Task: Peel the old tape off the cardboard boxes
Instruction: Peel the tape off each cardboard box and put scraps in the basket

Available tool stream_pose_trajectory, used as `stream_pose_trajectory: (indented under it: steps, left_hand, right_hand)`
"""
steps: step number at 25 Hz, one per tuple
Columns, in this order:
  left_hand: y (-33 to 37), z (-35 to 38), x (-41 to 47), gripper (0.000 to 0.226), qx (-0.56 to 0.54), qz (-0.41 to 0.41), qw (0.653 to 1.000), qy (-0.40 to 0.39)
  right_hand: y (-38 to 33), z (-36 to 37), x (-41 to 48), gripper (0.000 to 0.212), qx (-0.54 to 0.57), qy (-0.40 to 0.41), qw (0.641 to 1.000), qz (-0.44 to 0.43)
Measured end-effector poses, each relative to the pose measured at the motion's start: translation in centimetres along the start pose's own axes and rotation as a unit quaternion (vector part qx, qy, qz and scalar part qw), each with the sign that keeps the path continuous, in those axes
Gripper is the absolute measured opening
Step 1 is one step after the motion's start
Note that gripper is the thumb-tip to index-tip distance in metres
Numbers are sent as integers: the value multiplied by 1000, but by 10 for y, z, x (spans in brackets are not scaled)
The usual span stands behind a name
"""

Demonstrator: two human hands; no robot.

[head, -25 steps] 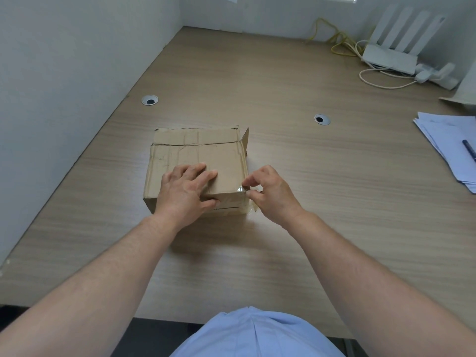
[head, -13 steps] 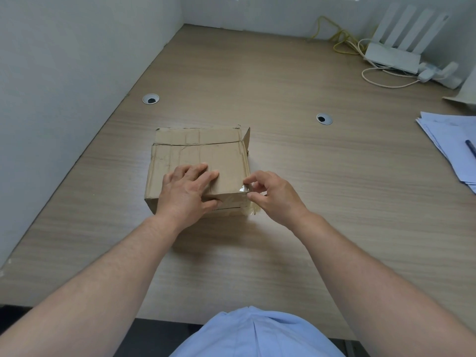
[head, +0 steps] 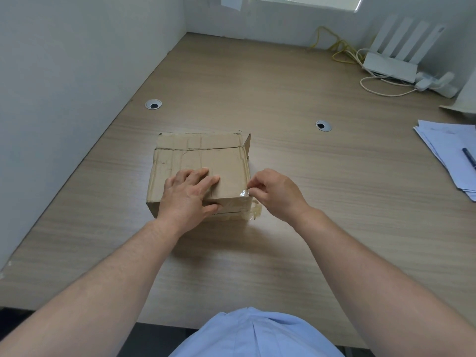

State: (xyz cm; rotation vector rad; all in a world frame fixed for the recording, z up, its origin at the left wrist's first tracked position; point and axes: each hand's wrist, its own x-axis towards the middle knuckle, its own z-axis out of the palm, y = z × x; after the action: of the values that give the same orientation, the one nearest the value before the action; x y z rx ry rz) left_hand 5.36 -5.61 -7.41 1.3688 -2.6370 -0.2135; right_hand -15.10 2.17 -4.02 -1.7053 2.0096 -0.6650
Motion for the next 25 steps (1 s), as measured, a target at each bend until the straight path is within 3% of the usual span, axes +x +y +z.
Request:
stream_pose_trajectory:
  steps: [4, 7, 10, 13, 16, 20, 23, 25]
  left_hand:
    - [1, -1, 0, 68, -1, -4, 1000, -3]
    - [1, -1, 0, 68, -5, -2, 1000, -2]
    - [1, -2, 0, 67, -6, -4, 1000, -3]
    - [1, -3, 1, 67, 1, -6, 1000, -11]
    - [1, -3, 2, 67, 1, -8, 1000, -17]
    - [1, -4, 2, 67, 1, -8, 1000, -18]
    - [2, -5, 1, 68, 3, -8, 1000, -24]
    - [3, -7, 1, 67, 7, -7, 1000, -24]
  right_hand:
    - [-12, -9, 11, 11, -165, -48, 983, -72]
    - [-26, -15, 28, 13, -322, -124, 932, -111]
    - [-39, -12, 37, 7, -391, -162, 898, -125]
    - [-28, -13, 30, 11, -282, -163, 941, -95]
    - [-3, -17, 10, 16, -32, -110, 993, -9]
    - [18, -7, -6, 10, 212, -6, 973, 95]
    - [17, 7, -12, 52, 183, -39, 980, 67]
    - [10, 18, -15, 36, 151, 11, 988, 16]
